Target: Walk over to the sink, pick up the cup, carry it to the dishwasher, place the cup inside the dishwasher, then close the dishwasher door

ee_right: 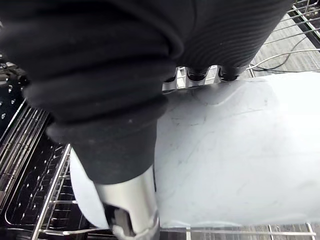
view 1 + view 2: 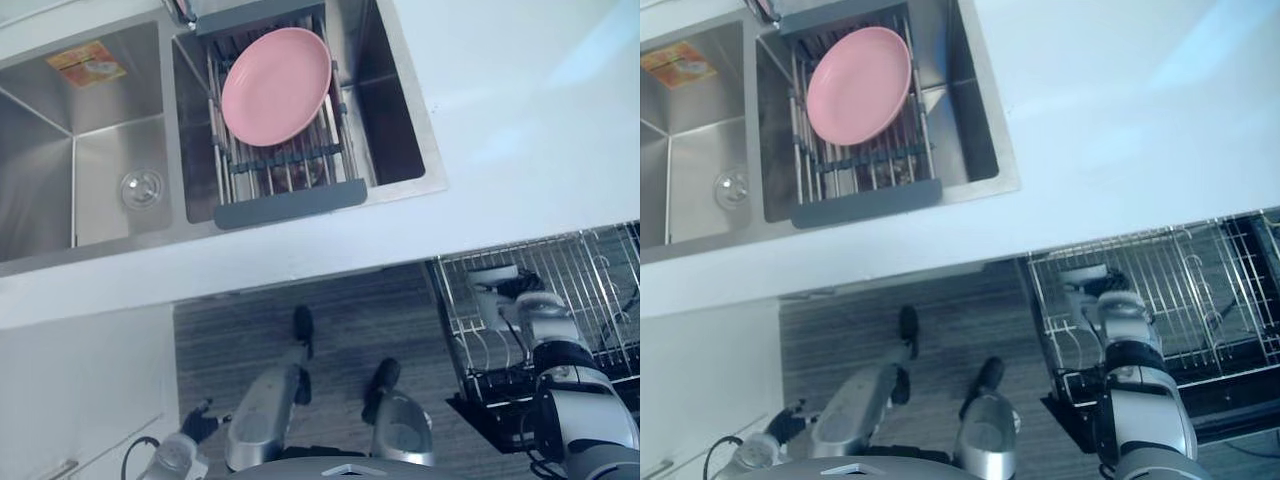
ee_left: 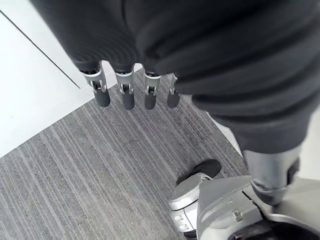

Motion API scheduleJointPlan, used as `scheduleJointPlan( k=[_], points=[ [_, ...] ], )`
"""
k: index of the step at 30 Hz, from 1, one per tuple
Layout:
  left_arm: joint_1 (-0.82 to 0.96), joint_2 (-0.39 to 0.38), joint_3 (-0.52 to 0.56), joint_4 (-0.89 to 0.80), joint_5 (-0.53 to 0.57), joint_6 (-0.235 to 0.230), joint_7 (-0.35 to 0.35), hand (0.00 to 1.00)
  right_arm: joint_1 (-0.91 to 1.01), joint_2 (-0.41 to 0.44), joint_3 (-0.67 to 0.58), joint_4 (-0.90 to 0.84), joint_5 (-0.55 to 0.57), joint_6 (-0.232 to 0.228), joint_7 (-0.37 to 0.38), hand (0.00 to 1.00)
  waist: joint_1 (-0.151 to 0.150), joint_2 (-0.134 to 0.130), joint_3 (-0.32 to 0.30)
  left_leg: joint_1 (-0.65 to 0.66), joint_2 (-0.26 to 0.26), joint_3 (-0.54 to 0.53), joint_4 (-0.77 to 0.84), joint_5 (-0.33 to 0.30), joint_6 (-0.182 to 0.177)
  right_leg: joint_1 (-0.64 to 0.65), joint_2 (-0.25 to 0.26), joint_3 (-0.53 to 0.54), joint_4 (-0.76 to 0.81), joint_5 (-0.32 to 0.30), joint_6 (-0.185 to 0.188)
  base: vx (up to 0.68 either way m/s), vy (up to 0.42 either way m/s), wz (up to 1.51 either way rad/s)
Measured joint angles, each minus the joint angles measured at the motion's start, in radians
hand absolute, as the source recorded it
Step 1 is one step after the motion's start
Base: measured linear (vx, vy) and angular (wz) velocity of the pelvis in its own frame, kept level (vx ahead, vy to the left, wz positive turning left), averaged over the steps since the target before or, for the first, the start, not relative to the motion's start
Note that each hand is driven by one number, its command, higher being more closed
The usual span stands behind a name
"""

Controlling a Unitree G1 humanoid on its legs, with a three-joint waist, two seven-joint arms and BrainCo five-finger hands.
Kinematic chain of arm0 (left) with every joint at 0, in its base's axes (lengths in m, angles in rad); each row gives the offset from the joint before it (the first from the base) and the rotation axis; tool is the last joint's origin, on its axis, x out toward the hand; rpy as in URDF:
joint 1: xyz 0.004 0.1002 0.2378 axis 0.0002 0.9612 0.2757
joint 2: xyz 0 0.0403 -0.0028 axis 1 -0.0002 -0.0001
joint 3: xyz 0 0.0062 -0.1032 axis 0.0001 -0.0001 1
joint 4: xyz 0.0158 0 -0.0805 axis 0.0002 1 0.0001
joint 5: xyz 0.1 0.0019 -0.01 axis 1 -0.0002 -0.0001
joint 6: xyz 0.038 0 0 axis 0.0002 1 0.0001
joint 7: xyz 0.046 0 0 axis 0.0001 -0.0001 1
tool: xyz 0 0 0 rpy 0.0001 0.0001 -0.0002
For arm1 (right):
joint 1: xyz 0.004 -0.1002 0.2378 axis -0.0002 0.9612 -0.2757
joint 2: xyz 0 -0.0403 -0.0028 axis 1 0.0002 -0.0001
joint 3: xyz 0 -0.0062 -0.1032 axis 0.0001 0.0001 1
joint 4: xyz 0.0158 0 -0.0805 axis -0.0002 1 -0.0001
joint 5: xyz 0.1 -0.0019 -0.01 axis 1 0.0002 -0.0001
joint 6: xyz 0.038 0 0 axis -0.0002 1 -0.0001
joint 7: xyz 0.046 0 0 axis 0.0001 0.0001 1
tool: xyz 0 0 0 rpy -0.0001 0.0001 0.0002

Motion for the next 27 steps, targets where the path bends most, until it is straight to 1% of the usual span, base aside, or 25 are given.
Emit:
scheduleJointPlan(
  k=[3, 6, 11, 13, 14, 16, 17, 18, 19, 20, 21, 22, 23, 24, 25, 26, 27],
  points=[
    [0.000, 0.000, 0.001, 0.000, 0.000, -0.008, -0.001, 0.00, 0.003, 0.010, 0.014, -0.033, 0.036, 0.035, -0.001, 0.00, 0.000, 0.000, 0.001, -0.006, -0.004, -0.017, 0.000, 0.003, -0.003, -0.010, -0.011, -0.010, 0.034, -0.023, 0.000, 0.01, -0.061, 0.16],
    [0.001, -0.001, 0.001, 0.000, 0.000, -0.017, 0.003, 0.00, 0.000, 0.015, 0.026, -0.041, 0.106, 0.037, -0.001, 0.00, 0.008, -0.001, 0.001, -0.006, -0.008, -0.027, 0.000, 0.006, -0.009, -0.011, -0.014, -0.021, 0.058, -0.041, 0.000, 0.00, -0.079, 0.14],
    [0.003, -0.003, 0.013, 0.001, 0.005, -0.026, 0.003, 0.00, 0.003, 0.057, 0.023, -0.110, 0.168, 0.036, -0.004, 0.00, 0.006, -0.008, 0.005, -0.004, -0.010, -0.037, 0.000, 0.009, -0.013, -0.008, -0.025, -0.036, 0.082, -0.057, 0.000, 0.00, -0.063, 0.10],
    [0.006, -0.007, 0.023, 0.002, 0.021, -0.029, 0.003, 0.00, 0.003, 0.068, 0.015, -0.111, 0.166, 0.035, -0.020, 0.00, 0.006, -0.013, 0.007, 0.004, -0.010, -0.026, 0.001, 0.009, -0.013, -0.001, -0.026, -0.034, 0.082, -0.058, 0.000, -0.01, -0.053, -0.01],
    [0.006, -0.007, 0.029, 0.003, 0.028, -0.029, 0.003, 0.00, 0.006, 0.077, -0.010, -0.111, 0.152, 0.035, -0.039, 0.00, 0.004, -0.017, 0.009, 0.017, -0.010, -0.012, 0.001, 0.009, -0.014, 0.012, -0.028, -0.032, 0.080, -0.057, 0.000, -0.01, -0.039, -0.11],
    [0.014, -0.007, 0.042, 0.004, 0.042, -0.028, 0.005, 0.00, 0.013, 0.079, -0.017, -0.115, 0.153, 0.035, -0.048, 0.00, 0.004, -0.037, 0.003, 0.041, -0.008, 0.022, 0.001, 0.003, -0.021, 0.027, -0.028, -0.011, 0.075, -0.054, 0.002, -0.03, -0.031, -0.26],
    [0.021, -0.007, 0.051, 0.010, 0.044, -0.026, 0.013, 0.00, 0.032, 0.079, -0.026, -0.138, 0.153, 0.036, -0.049, 0.00, 0.001, -0.055, -0.005, 0.058, -0.006, 0.046, 0.000, 0.000, -0.024, 0.038, -0.027, 0.005, 0.067, -0.050, 0.002, -0.04, -0.024, -0.32],
    [0.022, -0.007, 0.056, 0.012, 0.053, -0.024, 0.018, 0.00, 0.048, 0.079, -0.044, -0.164, 0.153, 0.036, -0.049, 0.00, -0.001, -0.063, -0.010, 0.068, -0.006, 0.055, 0.000, -0.002, -0.026, 0.046, -0.027, 0.012, 0.061, -0.048, 0.003, -0.05, -0.028, -0.42],
    [0.029, -0.006, 0.065, 0.015, 0.062, -0.017, 0.025, 0.00, 0.083, 0.079, -0.086, -0.211, 0.153, 0.036, -0.050, 0.00, -0.006, -0.081, -0.029, 0.082, -0.002, 0.081, 0.000, -0.009, -0.022, 0.051, -0.025, 0.029, 0.050, -0.046, 0.003, -0.05, -0.022, -0.45],
    [0.034, -0.005, 0.074, 0.025, 0.056, -0.002, 0.027, 0.00, 0.123, 0.079, -0.127, -0.261, 0.129, 0.037, -0.051, 0.00, -0.013, -0.097, -0.055, 0.093, 0.007, 0.105, -0.005, -0.024, -0.002, 0.052, -0.015, 0.049, 0.038, -0.040, 0.001, -0.06, -0.029, -0.50],
    [0.034, -0.005, 0.083, 0.030, 0.046, 0.012, 0.026, 0.00, 0.146, 0.078, -0.143, -0.288, 0.102, 0.037, -0.057, 0.00, -0.017, -0.107, -0.071, 0.097, 0.010, 0.118, -0.005, -0.027, 0.005, 0.052, -0.010, 0.059, 0.030, -0.036, 0.001, -0.04, -0.025, -0.55],
    [0.032, -0.005, 0.102, 0.040, 0.015, 0.036, 0.026, 0.00, 0.192, 0.077, -0.178, -0.341, 0.063, 0.040, -0.066, 0.00, -0.029, -0.128, -0.099, 0.107, 0.016, 0.137, -0.005, -0.033, 0.012, 0.057, -0.005, 0.078, 0.012, -0.029, 0.001, -0.01, -0.047, -0.53],
    [0.030, -0.005, 0.121, 0.043, -0.013, 0.063, 0.026, 0.00, 0.237, 0.074, -0.221, -0.393, 0.032, 0.054, -0.069, 0.00, -0.049, -0.145, -0.128, 0.116, 0.021, 0.155, -0.006, -0.040, 0.022, 0.064, 0.007, 0.090, -0.009, -0.018, 0.000, 0.01, -0.038, -0.51],
    [0.027, -0.005, 0.131, 0.043, -0.026, 0.077, 0.025, 0.00, 0.258, 0.073, -0.243, -0.415, 0.023, 0.065, -0.069, 0.00, -0.059, -0.155, -0.140, 0.123, 0.023, 0.165, -0.006, -0.043, 0.024, 0.070, 0.009, 0.099, -0.020, -0.012, 0.000, 0.03, -0.038, -0.51],
    [0.019, -0.003, 0.147, 0.045, -0.041, 0.098, 0.023, 0.00, 0.305, 0.068, -0.286, -0.453, 0.007, 0.086, -0.066, 0.00, -0.071, -0.170, -0.167, 0.136, 0.026, 0.185, -0.006, -0.051, 0.025, 0.080, 0.014, 0.110, -0.041, 0.000, -0.001, 0.04, -0.016, -0.45],
    [0.008, 0.002, 0.149, 0.045, -0.040, 0.115, 0.016, 0.00, 0.357, 0.057, -0.331, -0.485, -0.002, 0.105, -0.057, 0.00, -0.089, -0.179, -0.196, 0.141, 0.027, 0.199, -0.006, -0.058, 0.030, 0.085, 0.018, 0.123, -0.060, 0.009, 0.000, 0.04, -0.008, -0.43],
    [0.003, 0.001, 0.149, 0.044, -0.040, 0.119, 0.013, 0.00, 0.380, 0.049, -0.351, -0.497, -0.002, 0.114, -0.053, 0.00, -0.095, -0.182, -0.209, 0.142, 0.028, 0.207, -0.006, -0.060, 0.032, 0.085, 0.019, 0.131, -0.067, 0.012, -0.002, 0.05, 0.004, -0.35]
  ],
)
